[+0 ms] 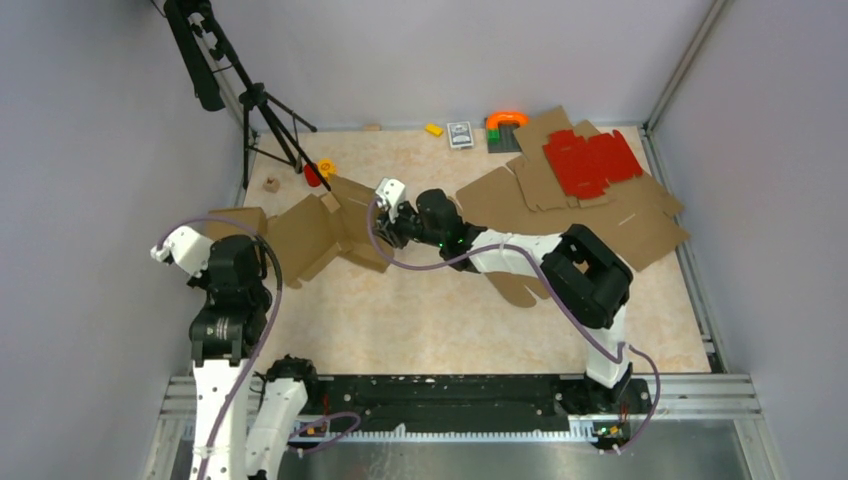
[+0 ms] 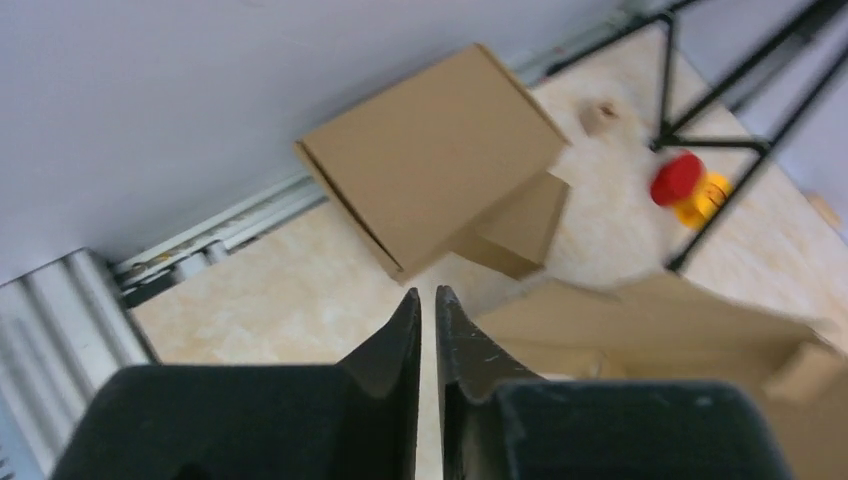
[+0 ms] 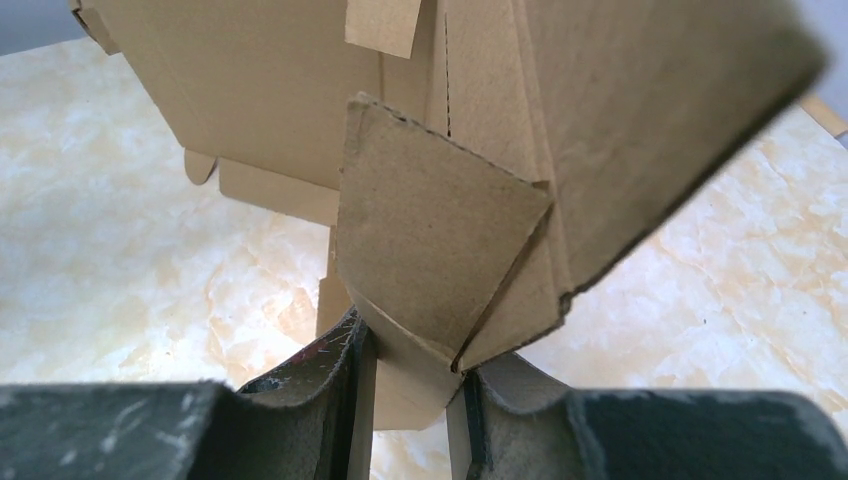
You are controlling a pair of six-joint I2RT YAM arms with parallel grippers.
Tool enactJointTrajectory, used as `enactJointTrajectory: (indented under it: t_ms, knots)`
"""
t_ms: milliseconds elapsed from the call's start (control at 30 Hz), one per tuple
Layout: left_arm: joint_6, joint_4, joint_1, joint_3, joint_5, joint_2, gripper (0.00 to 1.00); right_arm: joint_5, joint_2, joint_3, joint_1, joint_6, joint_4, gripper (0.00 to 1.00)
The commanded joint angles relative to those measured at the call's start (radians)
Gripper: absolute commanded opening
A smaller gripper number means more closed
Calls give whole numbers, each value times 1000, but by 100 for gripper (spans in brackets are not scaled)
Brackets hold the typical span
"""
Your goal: Fold the paper box
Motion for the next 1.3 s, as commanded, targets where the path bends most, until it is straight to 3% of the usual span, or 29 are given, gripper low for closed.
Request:
enactJointTrajectory:
  t_ms: [0, 133, 200, 367, 633, 867, 1067, 1267]
  knots:
    - [148, 76, 4, -4, 428, -68, 0, 48, 33, 35, 15, 3, -54, 20]
    - [126, 164, 2, -149, 890, -126, 0, 120, 35, 25, 32, -3, -26, 22]
    - [84, 168, -10, -223, 941, -143, 0, 147, 44, 32, 37, -4, -26, 21]
    - [18, 194, -77, -308, 885, -200, 0, 205, 52, 32, 38, 15, -9, 21]
    - [-79, 356, -111, -437, 848, -104, 0, 246, 86, 120, 37, -28, -51, 21]
    - [-125, 538, -133, -518, 783, 52, 0, 258, 107, 144, 19, 33, -47, 20]
    - [-158, 729, -133, -590, 807, 156, 0, 241, 113, 110, 19, 82, 29, 21]
    - [-199, 817, -133, -597, 694, 285, 0, 241, 92, 69, 22, 90, 39, 21]
